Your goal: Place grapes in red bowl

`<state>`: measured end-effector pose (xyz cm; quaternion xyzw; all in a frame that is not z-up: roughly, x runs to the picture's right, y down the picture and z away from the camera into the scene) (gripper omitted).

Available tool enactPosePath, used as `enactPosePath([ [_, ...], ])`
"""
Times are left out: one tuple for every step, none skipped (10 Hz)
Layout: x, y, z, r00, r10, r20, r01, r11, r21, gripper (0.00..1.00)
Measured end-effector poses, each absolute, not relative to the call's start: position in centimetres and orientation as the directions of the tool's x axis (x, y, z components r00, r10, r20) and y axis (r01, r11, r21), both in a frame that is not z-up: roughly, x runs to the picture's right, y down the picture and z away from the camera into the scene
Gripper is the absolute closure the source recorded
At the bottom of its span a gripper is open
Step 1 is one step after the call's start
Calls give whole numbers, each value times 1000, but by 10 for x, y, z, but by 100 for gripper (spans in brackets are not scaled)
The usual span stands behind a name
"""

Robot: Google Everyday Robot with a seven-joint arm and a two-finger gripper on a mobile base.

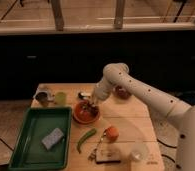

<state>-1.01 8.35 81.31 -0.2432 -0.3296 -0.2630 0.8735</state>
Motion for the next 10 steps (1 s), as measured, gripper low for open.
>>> enactPosePath([
  [-10, 83, 813, 644, -300, 704, 621, 743, -251, 55],
  [-10, 83, 813, 644, -300, 704, 621, 743, -251, 47],
  [-9, 83, 813, 644, -299, 704, 621, 742, -253, 36],
  [-10, 82, 813, 644, -299, 705, 622, 740, -254, 26],
  [-10, 82, 814, 643, -299, 705, 623, 739, -255, 21],
  [-10, 82, 813, 643, -298, 705, 624, 739, -256, 20],
  [-10, 82, 813, 642, -299, 706, 625, 737, -256, 20],
  [-10, 82, 813, 640, -300, 707, 627, 736, -256, 20],
  [-10, 82, 813, 638, -300, 709, 628, 735, -255, 20],
  [-10, 82, 813, 636, -300, 711, 631, 733, -254, 20],
])
